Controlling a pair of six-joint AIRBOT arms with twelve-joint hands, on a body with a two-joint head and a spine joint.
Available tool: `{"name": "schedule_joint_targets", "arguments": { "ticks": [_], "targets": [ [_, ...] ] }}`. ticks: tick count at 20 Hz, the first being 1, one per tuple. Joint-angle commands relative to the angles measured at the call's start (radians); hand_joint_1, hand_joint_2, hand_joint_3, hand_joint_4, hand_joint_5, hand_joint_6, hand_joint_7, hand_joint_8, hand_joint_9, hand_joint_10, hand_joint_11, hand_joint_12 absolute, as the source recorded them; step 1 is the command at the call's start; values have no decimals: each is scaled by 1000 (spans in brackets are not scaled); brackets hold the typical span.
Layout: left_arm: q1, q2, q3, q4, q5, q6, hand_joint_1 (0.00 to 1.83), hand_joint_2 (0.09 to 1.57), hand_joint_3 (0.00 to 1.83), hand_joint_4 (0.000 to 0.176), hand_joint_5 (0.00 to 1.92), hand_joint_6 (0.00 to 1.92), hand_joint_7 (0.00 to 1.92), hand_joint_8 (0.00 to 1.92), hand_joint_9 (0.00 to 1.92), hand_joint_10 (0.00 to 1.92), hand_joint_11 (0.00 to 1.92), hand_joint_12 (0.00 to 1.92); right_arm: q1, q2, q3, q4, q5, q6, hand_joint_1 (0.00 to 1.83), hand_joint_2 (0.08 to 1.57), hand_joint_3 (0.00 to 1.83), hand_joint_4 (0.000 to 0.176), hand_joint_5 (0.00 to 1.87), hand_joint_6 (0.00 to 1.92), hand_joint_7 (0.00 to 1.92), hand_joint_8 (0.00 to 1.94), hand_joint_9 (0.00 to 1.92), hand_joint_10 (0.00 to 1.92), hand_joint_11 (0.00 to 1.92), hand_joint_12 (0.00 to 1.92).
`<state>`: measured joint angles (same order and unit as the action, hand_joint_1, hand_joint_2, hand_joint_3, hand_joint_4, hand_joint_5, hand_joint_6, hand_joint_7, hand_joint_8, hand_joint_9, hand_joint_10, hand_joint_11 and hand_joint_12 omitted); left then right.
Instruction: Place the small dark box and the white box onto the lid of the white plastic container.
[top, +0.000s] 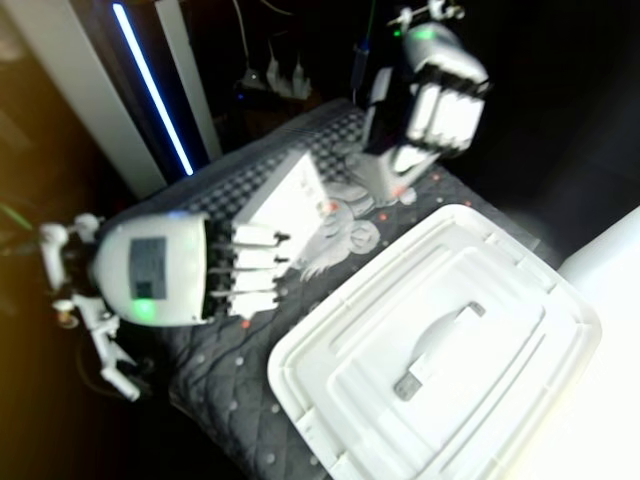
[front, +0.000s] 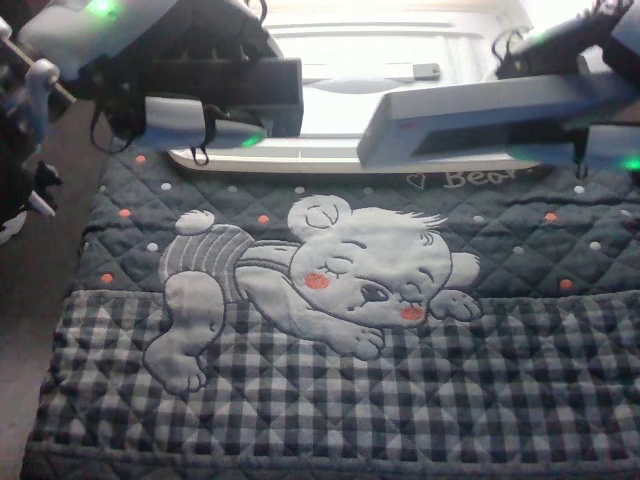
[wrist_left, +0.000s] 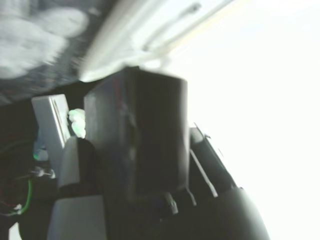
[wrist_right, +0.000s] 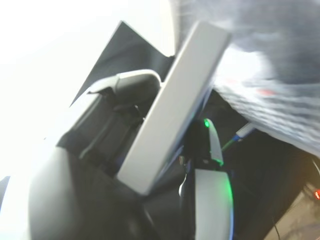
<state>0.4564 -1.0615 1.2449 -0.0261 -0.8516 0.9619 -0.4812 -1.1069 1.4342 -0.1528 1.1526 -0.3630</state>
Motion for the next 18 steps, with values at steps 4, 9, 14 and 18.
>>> {"name": "schedule_joint_targets", "arguments": {
  "ticks": [4, 9, 14, 18],
  "targets": [
    [-58, -80, 96, -11, -15, -3, 1274, 1039, 4, 0, 1246, 336, 1078, 1084, 992, 1231, 784, 1638, 27, 4, 28, 24, 48, -44, 1290, 1064, 0, 0, 1138, 393, 1130, 1005, 1183, 934, 978, 1307],
    [-160, -176, 231, 18, 157, -3, 1260, 1092, 2, 0, 1079, 569, 1008, 1199, 1046, 1264, 976, 1567, 134, -38, 104, 22, -29, -62, 1304, 1076, 0, 0, 1092, 512, 1092, 1066, 915, 1115, 725, 1479],
    [-286, -215, 301, 46, 309, 2, 1267, 1044, 0, 0, 1149, 582, 1152, 829, 1091, 491, 750, 1193, 309, -54, 144, -47, -179, -63, 1301, 1099, 0, 0, 1048, 526, 1055, 1111, 955, 1108, 871, 1393],
    [-325, -277, 380, 45, 394, 4, 1255, 1067, 4, 0, 1073, 688, 1098, 932, 1073, 585, 734, 1373, 361, -112, 227, -65, -322, -62, 1381, 1119, 5, 0, 837, 876, 1074, 863, 900, 1311, 804, 1197]
  ]
}}
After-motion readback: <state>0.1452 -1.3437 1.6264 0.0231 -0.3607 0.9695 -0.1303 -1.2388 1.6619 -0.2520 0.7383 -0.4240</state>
